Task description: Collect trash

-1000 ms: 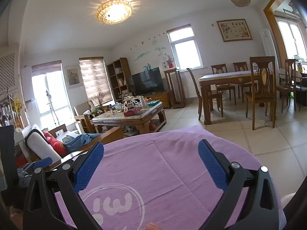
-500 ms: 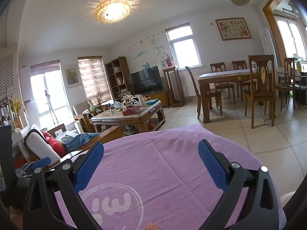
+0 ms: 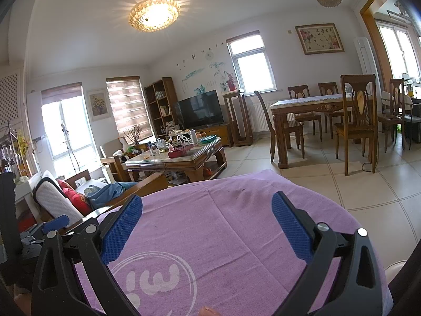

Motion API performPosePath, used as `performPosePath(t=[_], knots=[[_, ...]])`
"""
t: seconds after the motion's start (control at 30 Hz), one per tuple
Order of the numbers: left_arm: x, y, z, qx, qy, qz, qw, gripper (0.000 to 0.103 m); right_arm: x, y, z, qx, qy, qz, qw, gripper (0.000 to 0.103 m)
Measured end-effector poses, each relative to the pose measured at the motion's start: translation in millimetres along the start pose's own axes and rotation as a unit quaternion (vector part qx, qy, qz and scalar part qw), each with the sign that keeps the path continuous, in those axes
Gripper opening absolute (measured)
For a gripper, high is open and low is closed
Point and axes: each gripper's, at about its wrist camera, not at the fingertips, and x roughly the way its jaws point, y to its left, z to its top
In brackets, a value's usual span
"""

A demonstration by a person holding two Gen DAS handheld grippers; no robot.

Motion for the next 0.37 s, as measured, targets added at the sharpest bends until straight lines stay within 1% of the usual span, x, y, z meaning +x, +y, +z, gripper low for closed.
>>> performPosePath(t=[0.07, 0.23, 0.37], knots=[[1.3, 1.8, 1.6, 0.001, -0.003, -0.004, 1.0, 0.098, 0.1, -0.1, 0.0, 0.0, 0.0, 0.0, 1.0, 0.098], [8.4, 7.2, 2.7, -0.008, 0.01, -0.023, 0.9997, 0.098, -0.3, -0.6, 0.5, 0.0, 0.0, 0.0, 1.0, 0.098], [8.0, 10.9, 1.9, -0.017, 0.009, -0.025, 0.9995, 0.098, -0.6, -1.2, 1.2, 0.0, 0.001, 0.0, 1.0, 0.098]])
